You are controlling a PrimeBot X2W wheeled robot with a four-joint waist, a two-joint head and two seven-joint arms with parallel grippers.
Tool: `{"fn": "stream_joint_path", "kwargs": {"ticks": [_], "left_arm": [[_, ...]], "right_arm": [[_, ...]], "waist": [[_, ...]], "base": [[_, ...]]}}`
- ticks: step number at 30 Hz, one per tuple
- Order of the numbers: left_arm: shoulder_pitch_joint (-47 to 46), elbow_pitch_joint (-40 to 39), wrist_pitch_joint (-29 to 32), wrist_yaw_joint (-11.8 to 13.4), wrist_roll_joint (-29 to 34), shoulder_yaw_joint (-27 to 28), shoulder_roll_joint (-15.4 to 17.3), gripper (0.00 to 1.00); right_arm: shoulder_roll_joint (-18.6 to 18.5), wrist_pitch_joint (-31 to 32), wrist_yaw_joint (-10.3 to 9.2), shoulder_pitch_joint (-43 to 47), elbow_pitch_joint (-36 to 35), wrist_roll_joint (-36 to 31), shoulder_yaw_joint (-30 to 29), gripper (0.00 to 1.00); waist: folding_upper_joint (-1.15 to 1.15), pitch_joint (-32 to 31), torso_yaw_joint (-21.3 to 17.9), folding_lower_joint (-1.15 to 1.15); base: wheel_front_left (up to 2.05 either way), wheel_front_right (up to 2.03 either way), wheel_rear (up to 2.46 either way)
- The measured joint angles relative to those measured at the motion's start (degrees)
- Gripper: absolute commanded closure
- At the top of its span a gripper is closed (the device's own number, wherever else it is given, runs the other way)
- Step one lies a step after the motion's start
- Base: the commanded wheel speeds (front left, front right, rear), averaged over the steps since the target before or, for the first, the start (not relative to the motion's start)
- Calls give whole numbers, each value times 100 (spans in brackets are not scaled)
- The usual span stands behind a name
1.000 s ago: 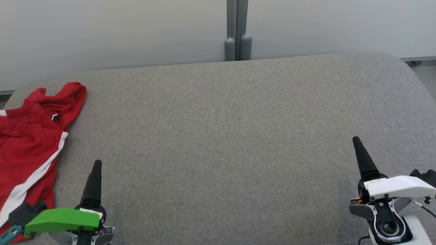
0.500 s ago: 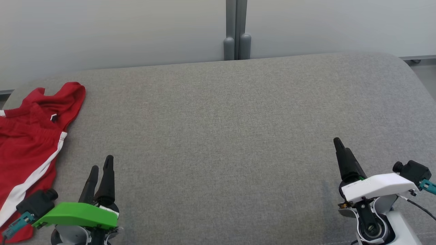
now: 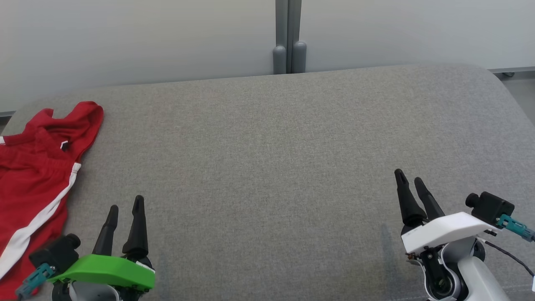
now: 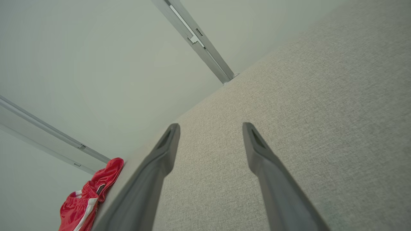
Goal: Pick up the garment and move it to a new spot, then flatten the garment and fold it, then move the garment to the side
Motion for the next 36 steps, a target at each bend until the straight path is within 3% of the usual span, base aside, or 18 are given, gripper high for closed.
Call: {"fn": "stream_joint_path", "kwargs": {"ticks": [11,36], "left_arm": [[198,-212,-225,177,960,-82,-4,0],[569,-398,-667,467,2503,-93,-63,0]], "right_arm": [[-14,-231,-133,0,-49,-992,272,0],[-54,-649,-343,0,-197,-2862,749,0]], "waist": [[0,-34,-17,0],[0,-84,-60,0]], "base": [[0,0,0],[0,0,0]]}}
